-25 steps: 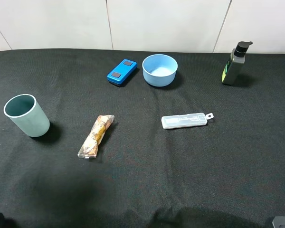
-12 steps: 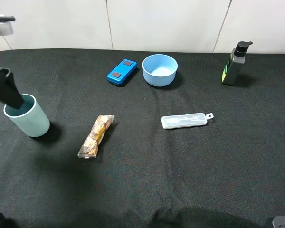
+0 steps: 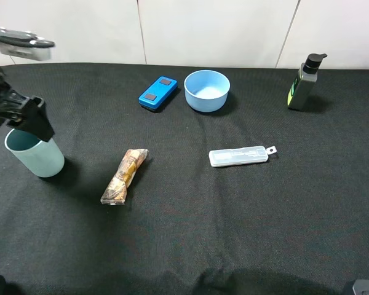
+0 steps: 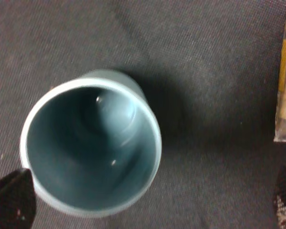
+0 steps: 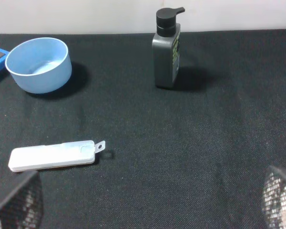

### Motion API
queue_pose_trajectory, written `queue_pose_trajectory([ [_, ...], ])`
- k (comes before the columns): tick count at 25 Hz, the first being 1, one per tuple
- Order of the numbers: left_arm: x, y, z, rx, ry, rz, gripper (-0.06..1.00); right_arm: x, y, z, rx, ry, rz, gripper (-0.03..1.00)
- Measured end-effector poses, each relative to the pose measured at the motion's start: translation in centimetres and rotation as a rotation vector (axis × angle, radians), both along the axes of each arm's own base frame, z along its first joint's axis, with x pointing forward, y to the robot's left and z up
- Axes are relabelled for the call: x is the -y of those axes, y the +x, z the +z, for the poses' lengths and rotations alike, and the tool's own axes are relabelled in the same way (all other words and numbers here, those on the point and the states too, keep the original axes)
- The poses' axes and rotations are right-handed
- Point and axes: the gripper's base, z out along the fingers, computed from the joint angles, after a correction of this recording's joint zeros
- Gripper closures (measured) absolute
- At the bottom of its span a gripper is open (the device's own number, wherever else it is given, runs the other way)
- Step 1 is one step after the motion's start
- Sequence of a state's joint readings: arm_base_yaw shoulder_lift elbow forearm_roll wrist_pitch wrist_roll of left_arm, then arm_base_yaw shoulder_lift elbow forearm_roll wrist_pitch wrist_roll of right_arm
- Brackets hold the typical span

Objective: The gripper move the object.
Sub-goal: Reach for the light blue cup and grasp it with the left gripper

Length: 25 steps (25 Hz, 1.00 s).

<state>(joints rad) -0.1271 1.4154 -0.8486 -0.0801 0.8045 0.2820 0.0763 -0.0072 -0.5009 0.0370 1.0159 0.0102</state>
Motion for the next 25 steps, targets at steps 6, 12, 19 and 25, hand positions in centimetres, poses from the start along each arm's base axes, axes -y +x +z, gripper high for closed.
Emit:
queue_pose_trajectory([
  [6,1.3,0.9,-2.1,-0.050,0.009,-0.050,-0.04,0.0,0.0,0.0,0.000,0.000,0.000,0.27],
  [12,2.4,1.5,-4.5,-0.115,0.023,-0.086,-0.04,0.0,0.0,0.0,0.000,0.000,0.000,0.27],
  [19,2.4,1.9,-5.9,-0.160,0.038,-0.092,0.01,0.0,0.0,0.0,0.000,0.000,0.000,0.27],
  [25,2.4,2.0,-6.6,-0.178,0.049,-0.098,0.13,0.0,0.0,0.0,0.000,0.000,0.000,0.27],
])
